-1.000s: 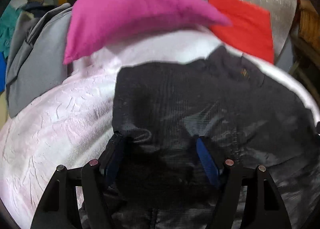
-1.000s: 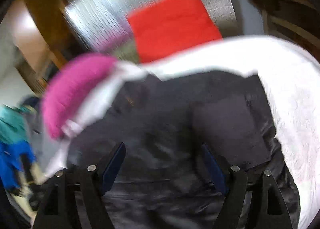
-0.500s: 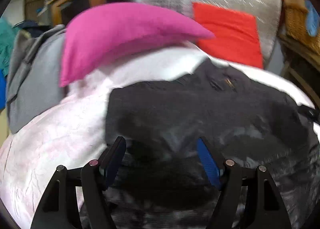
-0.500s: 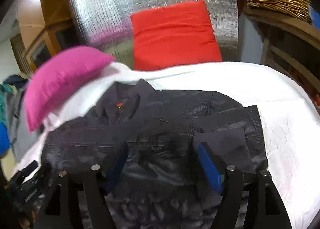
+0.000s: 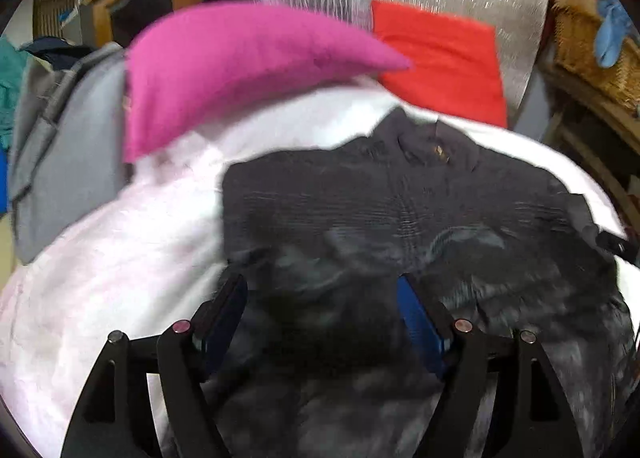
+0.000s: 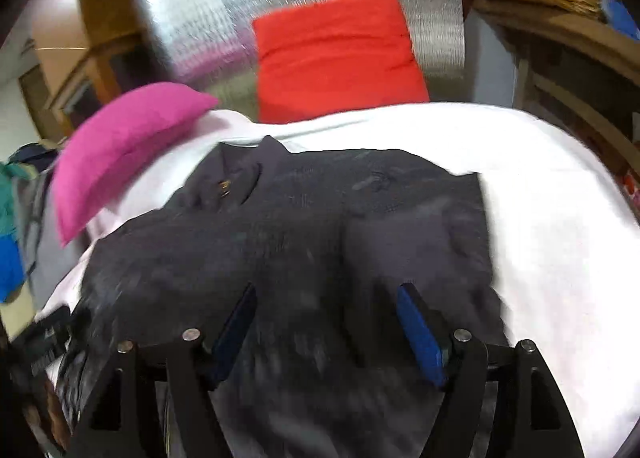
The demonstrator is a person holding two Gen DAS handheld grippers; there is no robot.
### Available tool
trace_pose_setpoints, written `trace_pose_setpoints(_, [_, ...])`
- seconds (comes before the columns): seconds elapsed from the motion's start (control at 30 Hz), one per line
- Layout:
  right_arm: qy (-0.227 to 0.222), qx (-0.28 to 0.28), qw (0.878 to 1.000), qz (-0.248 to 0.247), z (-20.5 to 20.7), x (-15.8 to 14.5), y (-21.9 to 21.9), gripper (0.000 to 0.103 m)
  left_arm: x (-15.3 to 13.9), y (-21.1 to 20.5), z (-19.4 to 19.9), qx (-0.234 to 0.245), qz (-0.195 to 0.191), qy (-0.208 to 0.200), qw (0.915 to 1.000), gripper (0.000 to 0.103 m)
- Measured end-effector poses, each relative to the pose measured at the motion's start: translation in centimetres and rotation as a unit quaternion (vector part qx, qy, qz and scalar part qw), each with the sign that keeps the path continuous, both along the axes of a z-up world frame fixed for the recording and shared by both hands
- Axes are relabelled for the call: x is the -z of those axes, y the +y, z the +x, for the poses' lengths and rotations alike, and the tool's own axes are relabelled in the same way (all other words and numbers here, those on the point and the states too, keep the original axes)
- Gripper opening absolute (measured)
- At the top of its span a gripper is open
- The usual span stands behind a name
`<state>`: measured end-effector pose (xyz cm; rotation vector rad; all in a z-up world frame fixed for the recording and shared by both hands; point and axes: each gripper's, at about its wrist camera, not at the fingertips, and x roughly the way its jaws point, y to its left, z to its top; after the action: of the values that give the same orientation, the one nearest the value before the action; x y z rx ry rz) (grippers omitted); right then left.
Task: Fold large clothes
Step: 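Grasp the jacket side with the right gripper and fold it over toward the zipper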
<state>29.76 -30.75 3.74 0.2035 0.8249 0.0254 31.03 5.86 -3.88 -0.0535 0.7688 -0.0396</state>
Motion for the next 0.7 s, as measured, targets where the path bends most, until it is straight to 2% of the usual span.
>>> trace_pose_setpoints(0.17, [-0.004,-0.011,1.0,0.007,-9.6,-1.3,-3.2,0.075,-1.1,6.5,-7.8,-0.023,-0.023,-0.005,0.9995,0.078])
trace_pose_setpoints(0.27, [-0.016,0.014,1.0,0.002,-16.4,-2.3,-5.6,0.076,-0.1,9.9,-12.6,-0.045,-0.043,0.009,0.998,0.078])
trace_pose_setpoints(0.37, [-0.024,0.047,0.999,-0.004,-22.2,-3.2,-7.9,0.079,1.7,12.6,-17.4,-0.07,-0.064,0.044,0.9945,0.078])
trace_pose_setpoints(0.5, [-0.001,0.06,0.998,0.012,-27.8,-2.5,-9.4,0.082,3.9,13.8,-22.4,-0.083,-0.098,0.075,0.9889,0.078])
trace_pose_setpoints(0.6, [0.025,0.065,0.997,0.042,-30.2,-0.8,-9.7,0.082,5.2,13.2,-24.7,-0.082,-0.112,0.096,0.9857,0.078])
trace_pose_setpoints(0.7, [0.044,0.069,0.994,0.072,-31.2,1.4,-9.5,0.082,5.3,12.0,-25.9,-0.065,-0.118,0.104,0.9854,0.078])
